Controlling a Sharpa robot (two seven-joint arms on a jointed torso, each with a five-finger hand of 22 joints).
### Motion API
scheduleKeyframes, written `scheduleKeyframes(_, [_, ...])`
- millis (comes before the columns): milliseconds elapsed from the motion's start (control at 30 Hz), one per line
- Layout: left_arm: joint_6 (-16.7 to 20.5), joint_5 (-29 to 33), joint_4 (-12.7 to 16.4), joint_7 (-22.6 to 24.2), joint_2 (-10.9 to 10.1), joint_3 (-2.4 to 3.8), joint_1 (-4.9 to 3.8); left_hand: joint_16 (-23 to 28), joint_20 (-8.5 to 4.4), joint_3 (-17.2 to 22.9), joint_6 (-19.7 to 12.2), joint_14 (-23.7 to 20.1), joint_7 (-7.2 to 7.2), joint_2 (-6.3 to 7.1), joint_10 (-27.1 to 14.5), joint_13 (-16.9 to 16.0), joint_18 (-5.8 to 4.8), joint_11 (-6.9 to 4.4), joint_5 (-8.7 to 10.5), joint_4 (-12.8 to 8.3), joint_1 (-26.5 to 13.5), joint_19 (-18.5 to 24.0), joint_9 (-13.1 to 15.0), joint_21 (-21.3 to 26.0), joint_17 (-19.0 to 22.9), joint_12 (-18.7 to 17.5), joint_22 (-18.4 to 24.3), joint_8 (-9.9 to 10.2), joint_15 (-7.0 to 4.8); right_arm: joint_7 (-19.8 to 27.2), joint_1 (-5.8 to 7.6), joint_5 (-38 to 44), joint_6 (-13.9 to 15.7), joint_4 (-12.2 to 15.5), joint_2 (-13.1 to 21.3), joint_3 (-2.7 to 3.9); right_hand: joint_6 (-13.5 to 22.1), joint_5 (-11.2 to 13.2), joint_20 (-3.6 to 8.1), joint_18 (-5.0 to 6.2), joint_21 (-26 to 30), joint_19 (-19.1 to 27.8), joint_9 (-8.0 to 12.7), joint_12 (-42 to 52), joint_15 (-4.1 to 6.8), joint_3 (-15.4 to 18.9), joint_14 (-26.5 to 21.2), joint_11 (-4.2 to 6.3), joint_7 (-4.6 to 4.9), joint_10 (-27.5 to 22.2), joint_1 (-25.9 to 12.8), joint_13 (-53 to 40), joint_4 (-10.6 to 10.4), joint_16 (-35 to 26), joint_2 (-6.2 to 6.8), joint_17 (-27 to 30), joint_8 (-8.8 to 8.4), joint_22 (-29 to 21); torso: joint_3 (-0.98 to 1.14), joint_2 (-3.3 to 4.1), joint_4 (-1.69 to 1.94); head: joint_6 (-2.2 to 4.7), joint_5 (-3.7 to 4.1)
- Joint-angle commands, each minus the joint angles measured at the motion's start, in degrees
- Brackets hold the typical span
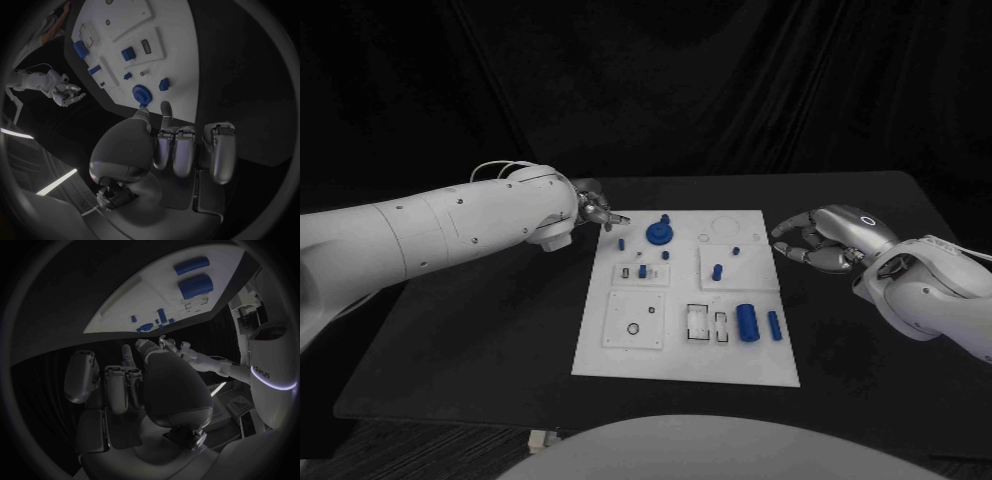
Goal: Assemble the parts on the task board
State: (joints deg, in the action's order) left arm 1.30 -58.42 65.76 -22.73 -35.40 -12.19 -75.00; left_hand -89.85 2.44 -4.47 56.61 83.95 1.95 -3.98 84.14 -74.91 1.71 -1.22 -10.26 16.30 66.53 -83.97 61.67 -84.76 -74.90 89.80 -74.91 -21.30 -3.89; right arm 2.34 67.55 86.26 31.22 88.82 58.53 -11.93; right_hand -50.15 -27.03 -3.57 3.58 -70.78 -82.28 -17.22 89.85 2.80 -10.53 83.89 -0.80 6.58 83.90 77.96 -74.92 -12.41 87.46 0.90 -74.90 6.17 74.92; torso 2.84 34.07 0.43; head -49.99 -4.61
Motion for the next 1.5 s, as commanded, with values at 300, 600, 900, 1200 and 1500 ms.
scheduleKeyframes(300, [-4.0, -0.3, -3.3, 0.3, 2.0, 0.04, 0.73, -0.1, -0.23, -0.2, 0.2, 6.1, 0.05, 0.34, 5.9, -15.1, -0.31, -0.42, 0.46, 0.0, -0.3, -3.4, 0.2, 0.1, -15.1, 0.2, -13.3, -0.2, -0.36, -0.1, -0.14, 0.1, 0.6, 0.1, 0.0, 0.03, -0.3, -0.3, 0.02, 0.64, -0.2, 0.1, 0.0, 0.1, -0.13, -0.2, 5.4, -0.32, 0.07, 6.1, 0.1, -15.1, 0.0, 0.2, 0.15, -13.0, 0.11, 9.2, -0.03, 0.01, 0.01, -0.01, -0.11])
scheduleKeyframes(600, [-5.1, -0.3, -4.4, 0.3, 2.6, 0.04, 1.31, -0.1, -0.23, -0.1, -0.4, 6.1, 0.12, 0.13, 5.9, -15.1, -0.28, -0.38, 0.15, -0.2, 0.2, -3.3, 0.2, 0.2, -15.1, 0.2, -13.2, 0.1, -0.33, -0.1, -0.14, 0.1, 0.6, 0.2, 0.0, 0.03, -0.3, -0.3, 0.02, 0.64, -0.2, 0.1, 0.0, 0.1, -0.13, -0.2, 5.4, -0.32, 0.07, 6.1, 0.1, -15.1, 0.0, 0.2, 0.15, -13.0, 0.11, 9.2, -0.02, 0.02, -0.01, -0.01, -0.01])
scheduleKeyframes(900, [-5.1, -0.3, -4.9, 0.8, 3.2, 0.04, 1.86, -0.1, -0.16, -0.1, -0.9, 6.1, 0.34, -0.1, 5.9, -15.1, -0.23, -0.21, -0.49, -0.1, 0.5, -3.2, -0.3, 0.4, -15.1, 0.2, -13.1, 1.0, -0.21, -0.1, -0.15, 0.1, 0.5, 0.2, 0.0, 0.03, -0.5, -0.3, 0.01, 0.65, -0.1, 0.1, 0.0, 0.1, -0.15, -0.3, 5.4, -0.36, 0.07, 6.1, 0.1, -15.1, 0.1, 0.1, 0.2, -12.9, 0.18, 9.2, 0.0, -0.01, -0.03, -0.01, -0.07])
scheduleKeyframes(1200, [-5.4, -0.3, -5.3, 1.1, 3.7, 0.04, 2.16, -0.1, 0.02, 0.0, -0.9, 6.1, 0.54, -0.27, 5.9, -15.1, -0.16, -0.01, -1.79, -0.3, 1.4, -3.0, -1.4, 0.7, -15.1, 0.2, -13.0, 2.4, -0.01, -0.2, -0.15, 0.1, 0.3, 0.2, -0.1, 0.03, -0.5, -0.3, 0.01, 0.65, -0.1, 0.1, 0.0, 0.1, -0.15, -0.3, 5.4, -0.36, 0.07, 6.1, 0.1, -15.1, 0.1, 0.1, 0.2, -12.9, 0.18, 9.2, 0.0, -0.01, -0.01, -0.01, 0.05])
scheduleKeyframes(1500, [-6.0, -0.3, -5.6, 1.0, 4.0, 0.04, 2.29, -0.1, 0.09, 0.1, -0.7, 6.1, 0.57, -0.3, 5.9, -15.1, -0.1, 0.04, -2.63, -0.4, 1.8, -2.9, -1.8, 0.9, -15.1, 0.2, -13.0, 2.8, 0.05, -0.2, -0.15, 0.1, 0.2, 0.2, -0.1, 0.03, -0.5, -0.3, 0.01, 0.65, -0.1, 0.1, 0.0, 0.1, -0.15, -0.3, 5.4, -0.36, 0.07, 6.1, 0.1, -15.1, 0.1, 0.1, 0.2, -12.9, 0.18, 9.2, 0.02, -0.01, -0.02, -0.01, 0.0])
